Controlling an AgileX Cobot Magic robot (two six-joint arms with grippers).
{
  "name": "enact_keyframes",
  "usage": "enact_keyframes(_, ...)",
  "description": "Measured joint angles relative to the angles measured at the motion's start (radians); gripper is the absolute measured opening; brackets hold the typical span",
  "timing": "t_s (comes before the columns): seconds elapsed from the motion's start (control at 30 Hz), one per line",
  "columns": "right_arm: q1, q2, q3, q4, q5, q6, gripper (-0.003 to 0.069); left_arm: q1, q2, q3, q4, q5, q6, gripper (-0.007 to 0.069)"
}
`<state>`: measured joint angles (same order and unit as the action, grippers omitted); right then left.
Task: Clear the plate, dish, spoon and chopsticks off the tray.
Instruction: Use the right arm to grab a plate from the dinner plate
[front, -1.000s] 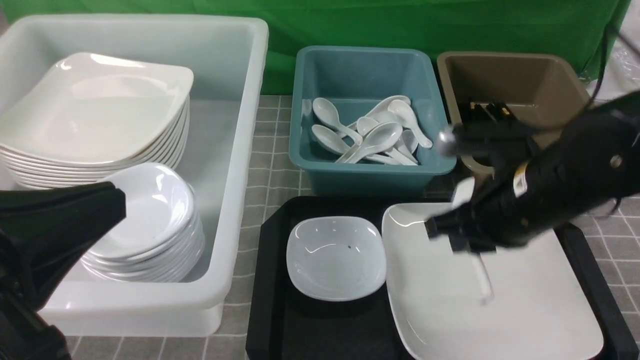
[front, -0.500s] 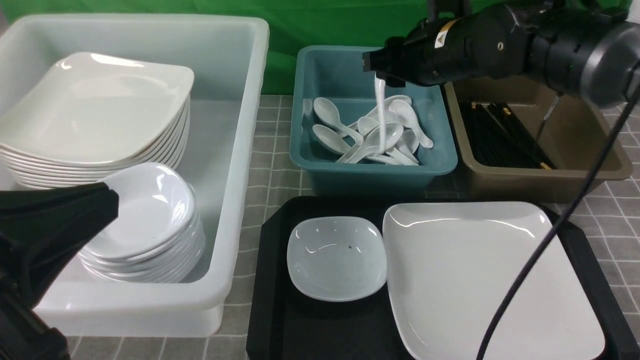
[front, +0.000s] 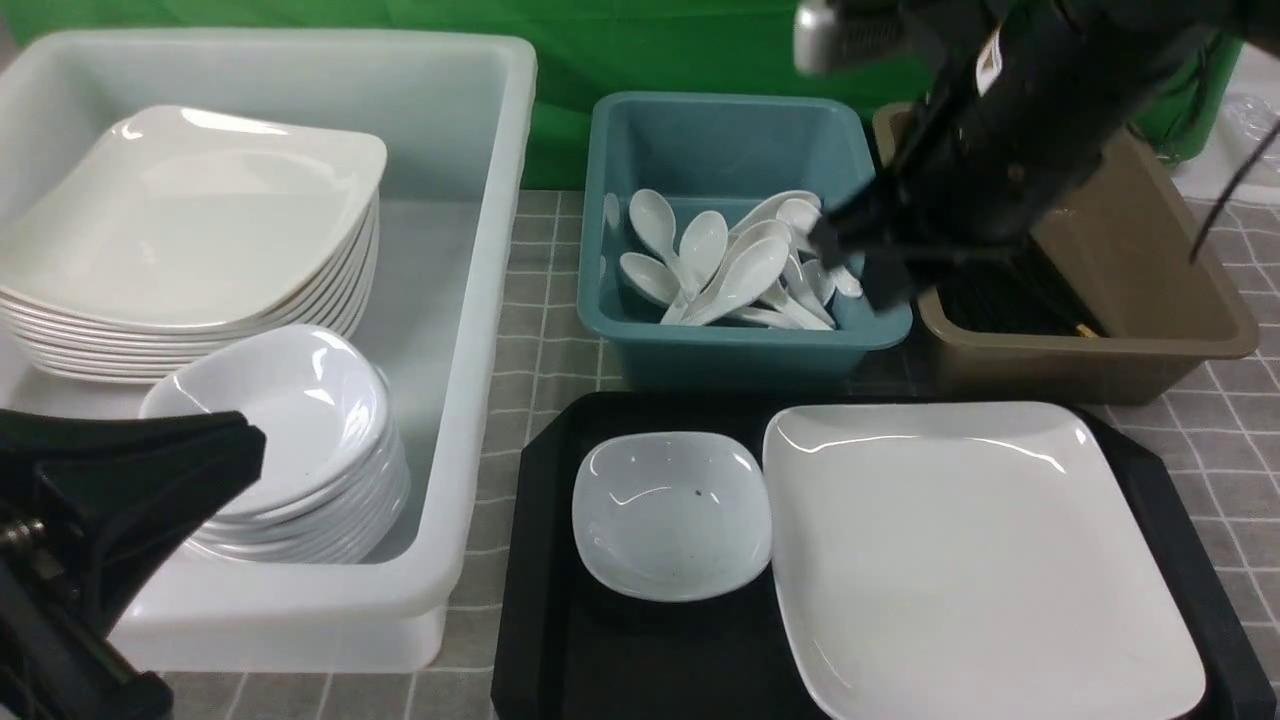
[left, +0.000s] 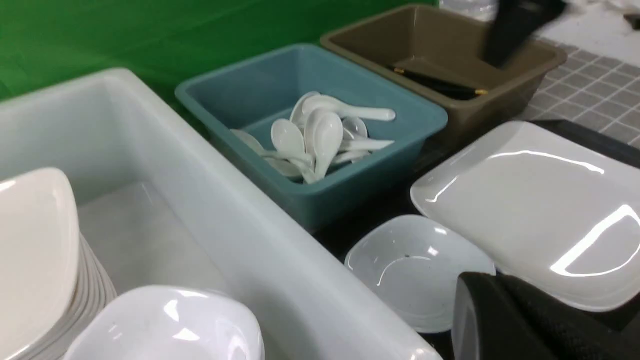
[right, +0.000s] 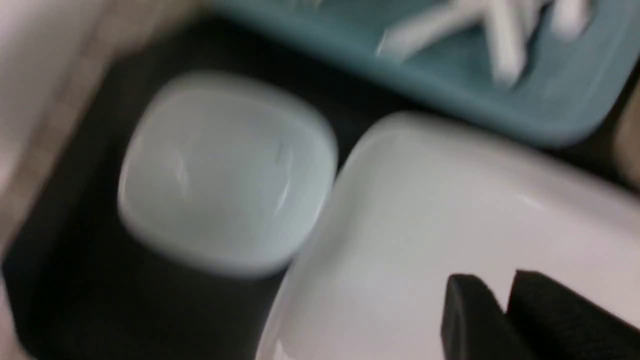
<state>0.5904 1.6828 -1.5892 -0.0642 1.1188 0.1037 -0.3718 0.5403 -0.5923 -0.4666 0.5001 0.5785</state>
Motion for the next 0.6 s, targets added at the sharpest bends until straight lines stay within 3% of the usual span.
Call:
enact_keyframes(0.07,0.058,-0.027,0.074,-0.051,0.017,0.031,0.0186,0.000,0.000,0.000,0.000,0.002,-0.002,0.0010)
enact_keyframes(0.13,0.194,-0.066,0.224,-0.135,0.029,0.102,0.0251,0.000,0.000,0.000,0.000,0.004,-0.002,0.0010)
enact_keyframes(0.17,0.194,-0.068,0.236,-0.135,0.029,0.108,0.0257,0.000,0.000,0.000,0.000,0.004,-0.002,0.0010)
enact_keyframes(0.3,0.364,-0.080,0.448,-0.179,-0.089,0.217,0.0405,0.000,0.000,0.000,-0.008,0.025,0.024,0.0010)
enact_keyframes(0.43,0.390,-0.063,0.520,-0.186,-0.231,0.281,0.0488,0.000,0.000,0.000,-0.020,0.026,0.027,0.0010)
enact_keyframes(0.6,0.359,0.003,0.529,-0.198,-0.331,0.301,0.0507,0.000,0.000,0.000,-0.021,0.028,0.028,0.0010)
